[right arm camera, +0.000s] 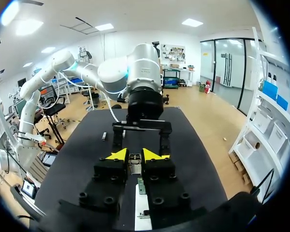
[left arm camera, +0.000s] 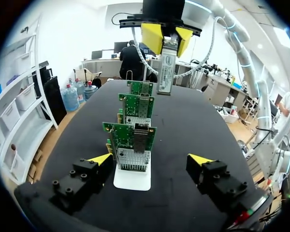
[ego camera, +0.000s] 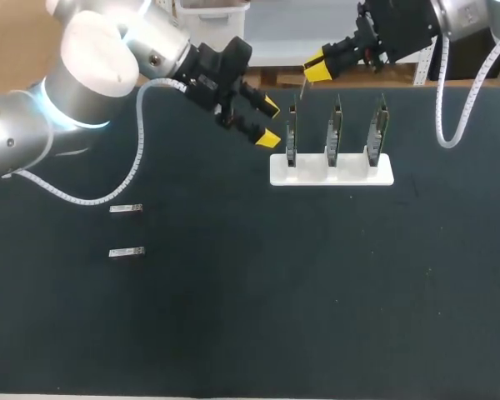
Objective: Pick up the optical module with the left hand, and insert it into the network port with the right hand.
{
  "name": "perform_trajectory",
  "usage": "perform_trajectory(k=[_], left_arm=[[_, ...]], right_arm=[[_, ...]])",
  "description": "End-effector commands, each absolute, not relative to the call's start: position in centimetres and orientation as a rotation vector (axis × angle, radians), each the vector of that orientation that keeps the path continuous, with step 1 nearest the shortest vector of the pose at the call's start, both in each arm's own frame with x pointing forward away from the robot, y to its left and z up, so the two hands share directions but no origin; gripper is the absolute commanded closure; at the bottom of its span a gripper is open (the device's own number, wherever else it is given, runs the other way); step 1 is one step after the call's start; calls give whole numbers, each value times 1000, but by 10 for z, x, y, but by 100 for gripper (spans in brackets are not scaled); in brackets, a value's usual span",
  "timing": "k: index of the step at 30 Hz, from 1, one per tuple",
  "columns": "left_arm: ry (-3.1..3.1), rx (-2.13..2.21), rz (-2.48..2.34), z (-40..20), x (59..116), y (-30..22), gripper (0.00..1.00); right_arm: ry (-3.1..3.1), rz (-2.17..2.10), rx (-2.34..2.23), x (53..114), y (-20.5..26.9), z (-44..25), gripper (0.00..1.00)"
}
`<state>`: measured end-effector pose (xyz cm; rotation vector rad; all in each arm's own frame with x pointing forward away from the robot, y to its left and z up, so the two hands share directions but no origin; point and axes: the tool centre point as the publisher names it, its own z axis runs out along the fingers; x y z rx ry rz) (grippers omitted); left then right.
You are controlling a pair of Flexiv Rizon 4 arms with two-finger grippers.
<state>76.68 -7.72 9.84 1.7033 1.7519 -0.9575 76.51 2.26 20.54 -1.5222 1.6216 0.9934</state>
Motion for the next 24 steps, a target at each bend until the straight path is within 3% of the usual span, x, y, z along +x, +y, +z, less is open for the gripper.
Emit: perform_trajectory(k=[1,24], left_arm=[[1750,1713,-961,98,768,-78,0],[1762,1712,-943,98,765,-79,0]], right_arm=[[1625,989,-1523,765,23,206,100],[1620,993,-1526,761,25,206,100]])
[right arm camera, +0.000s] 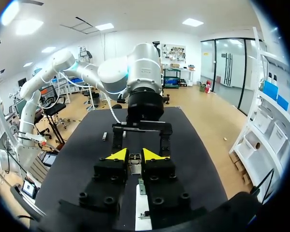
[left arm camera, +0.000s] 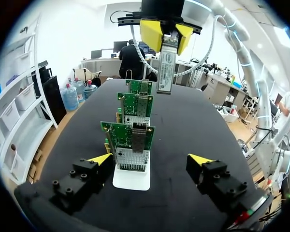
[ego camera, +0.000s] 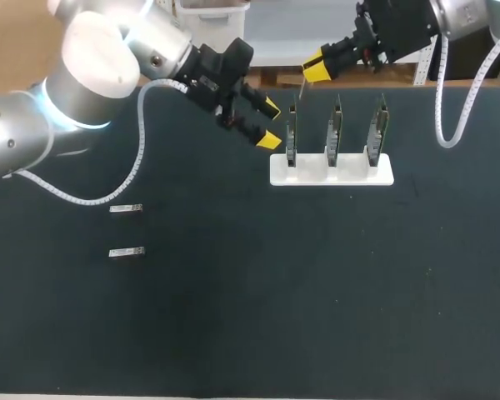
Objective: Pick up the optical module with the left hand, and insert it into the network port with the right hand.
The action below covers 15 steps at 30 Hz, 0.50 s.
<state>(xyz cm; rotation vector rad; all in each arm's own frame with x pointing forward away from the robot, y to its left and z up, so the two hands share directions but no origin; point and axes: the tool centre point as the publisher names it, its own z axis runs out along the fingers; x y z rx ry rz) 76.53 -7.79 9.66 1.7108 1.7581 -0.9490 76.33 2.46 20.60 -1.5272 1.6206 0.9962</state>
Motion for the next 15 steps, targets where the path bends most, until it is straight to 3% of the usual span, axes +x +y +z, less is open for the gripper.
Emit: perform_trajectory(k=[1,15], left_arm=[[1762,1712,-943,98,765,-79,0],[1762,1712,-943,98,765,-79,0]], right_arm=[[1619,994,-1528,761,25,206,100],[1596,984,-1581,761,28,201,100]])
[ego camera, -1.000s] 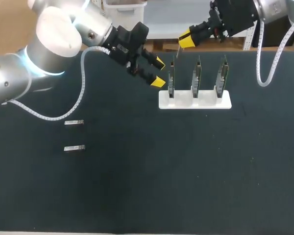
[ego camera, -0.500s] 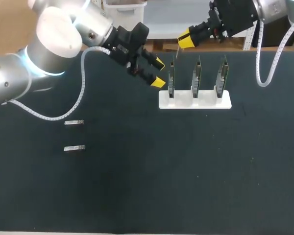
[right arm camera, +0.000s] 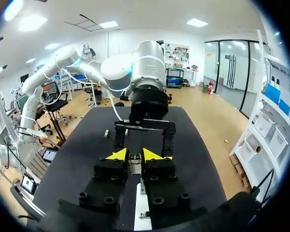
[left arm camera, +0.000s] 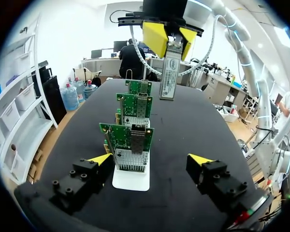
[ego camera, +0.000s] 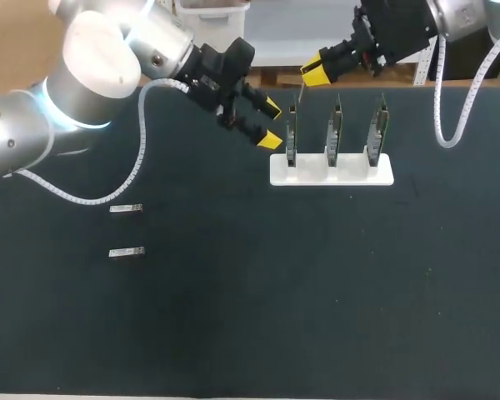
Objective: Pick up the optical module with the left hand, and insert it into the network port with the right hand.
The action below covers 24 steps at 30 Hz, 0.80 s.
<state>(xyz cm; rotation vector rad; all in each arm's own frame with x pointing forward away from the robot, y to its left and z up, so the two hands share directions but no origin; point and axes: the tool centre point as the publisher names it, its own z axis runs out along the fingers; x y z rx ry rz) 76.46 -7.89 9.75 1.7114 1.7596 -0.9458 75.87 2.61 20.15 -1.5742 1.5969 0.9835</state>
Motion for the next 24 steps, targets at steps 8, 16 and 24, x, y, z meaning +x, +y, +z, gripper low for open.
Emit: perform_trajectory(k=[8,16,24], left_arm=[[1762,1712,-943,98,765,-79,0],[1762,1712,-943,98,765,-79,0],[1762,1712,-943,98,765,-79,0]], right_arm=[[1592,984,-1600,765,31,198,100],[1598,991,-1608,766,33,193,100],[1605,991,-1615,768,35,190,100]])
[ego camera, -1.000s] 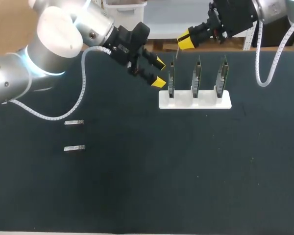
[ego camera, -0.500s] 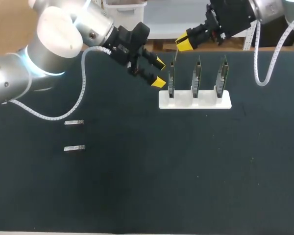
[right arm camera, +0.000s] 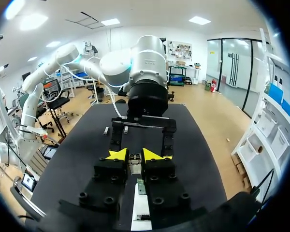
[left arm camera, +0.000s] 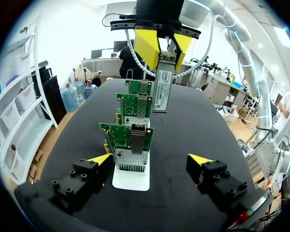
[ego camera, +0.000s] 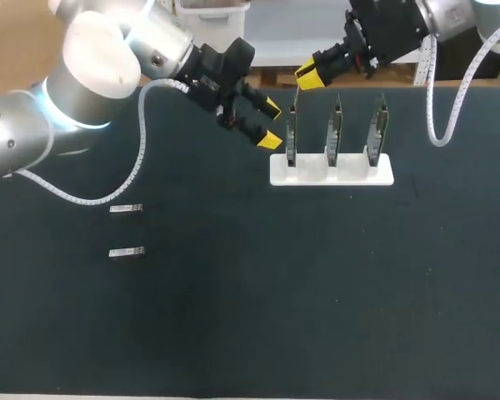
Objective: Pick up the optical module with the left hand, and insert it into the network port with the right hand.
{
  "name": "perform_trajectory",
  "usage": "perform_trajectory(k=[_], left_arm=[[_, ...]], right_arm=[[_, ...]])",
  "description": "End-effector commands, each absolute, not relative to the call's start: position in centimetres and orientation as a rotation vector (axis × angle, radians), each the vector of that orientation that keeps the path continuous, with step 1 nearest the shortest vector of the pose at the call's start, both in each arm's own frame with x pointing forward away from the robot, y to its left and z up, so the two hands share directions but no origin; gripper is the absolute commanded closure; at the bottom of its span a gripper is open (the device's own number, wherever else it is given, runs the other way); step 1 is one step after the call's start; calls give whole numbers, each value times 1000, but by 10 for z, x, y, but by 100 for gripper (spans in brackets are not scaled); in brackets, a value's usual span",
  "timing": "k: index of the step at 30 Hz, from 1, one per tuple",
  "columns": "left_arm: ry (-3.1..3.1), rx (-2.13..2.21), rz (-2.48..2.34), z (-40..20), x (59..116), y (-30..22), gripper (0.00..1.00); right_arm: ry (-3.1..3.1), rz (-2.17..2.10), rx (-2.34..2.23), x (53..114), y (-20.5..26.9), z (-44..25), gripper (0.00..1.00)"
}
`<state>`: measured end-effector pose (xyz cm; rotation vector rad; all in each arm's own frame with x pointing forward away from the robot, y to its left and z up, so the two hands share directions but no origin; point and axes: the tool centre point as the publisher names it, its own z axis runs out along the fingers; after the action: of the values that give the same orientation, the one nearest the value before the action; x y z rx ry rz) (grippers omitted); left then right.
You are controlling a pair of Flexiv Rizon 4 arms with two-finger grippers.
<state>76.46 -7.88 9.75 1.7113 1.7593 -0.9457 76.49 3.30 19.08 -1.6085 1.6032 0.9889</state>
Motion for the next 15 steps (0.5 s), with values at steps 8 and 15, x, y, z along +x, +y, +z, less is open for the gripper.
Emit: perform_trajectory(k=[8,15], left_arm=[[1762,1712,-943,98,765,-79,0],[1762,1712,-943,98,765,-79,0]], right_arm=[[1614,959,-1643,772,37,186,100],[1621,953,-1645,774,38,182,100]])
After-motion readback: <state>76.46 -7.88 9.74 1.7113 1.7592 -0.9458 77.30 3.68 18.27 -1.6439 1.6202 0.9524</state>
